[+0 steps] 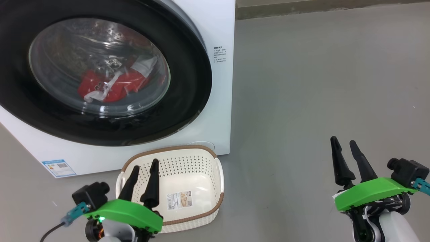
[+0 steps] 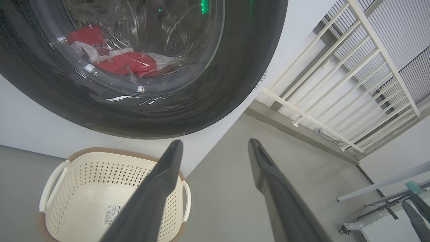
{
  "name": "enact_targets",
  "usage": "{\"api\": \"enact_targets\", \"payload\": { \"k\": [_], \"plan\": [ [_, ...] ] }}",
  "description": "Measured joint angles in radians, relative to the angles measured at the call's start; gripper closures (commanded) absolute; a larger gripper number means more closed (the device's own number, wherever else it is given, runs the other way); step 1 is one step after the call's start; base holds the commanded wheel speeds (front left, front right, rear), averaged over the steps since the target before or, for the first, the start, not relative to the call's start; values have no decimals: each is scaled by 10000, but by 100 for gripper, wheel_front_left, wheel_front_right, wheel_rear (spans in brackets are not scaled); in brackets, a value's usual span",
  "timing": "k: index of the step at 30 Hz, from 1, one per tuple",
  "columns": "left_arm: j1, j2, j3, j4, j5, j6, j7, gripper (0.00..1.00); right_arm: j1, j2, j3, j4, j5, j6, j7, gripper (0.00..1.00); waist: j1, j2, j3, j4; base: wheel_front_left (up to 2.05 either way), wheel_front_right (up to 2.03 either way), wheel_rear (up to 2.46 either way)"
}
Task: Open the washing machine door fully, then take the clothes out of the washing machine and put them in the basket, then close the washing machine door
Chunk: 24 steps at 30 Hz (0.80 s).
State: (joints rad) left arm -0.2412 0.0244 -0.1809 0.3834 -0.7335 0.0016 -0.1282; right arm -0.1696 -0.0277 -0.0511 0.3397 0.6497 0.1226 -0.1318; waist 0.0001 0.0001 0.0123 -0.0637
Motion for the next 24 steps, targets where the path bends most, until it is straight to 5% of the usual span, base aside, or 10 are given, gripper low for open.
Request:
{"api": "enact_targets", "payload": {
  "k": [24],
  "plan": [
    [-803,31,-502,418,2573,422,-685,0,-502,-94,339,73,-2525,4,-658,0,-1,0,-117,-106,0,0,0]
  ]
}}
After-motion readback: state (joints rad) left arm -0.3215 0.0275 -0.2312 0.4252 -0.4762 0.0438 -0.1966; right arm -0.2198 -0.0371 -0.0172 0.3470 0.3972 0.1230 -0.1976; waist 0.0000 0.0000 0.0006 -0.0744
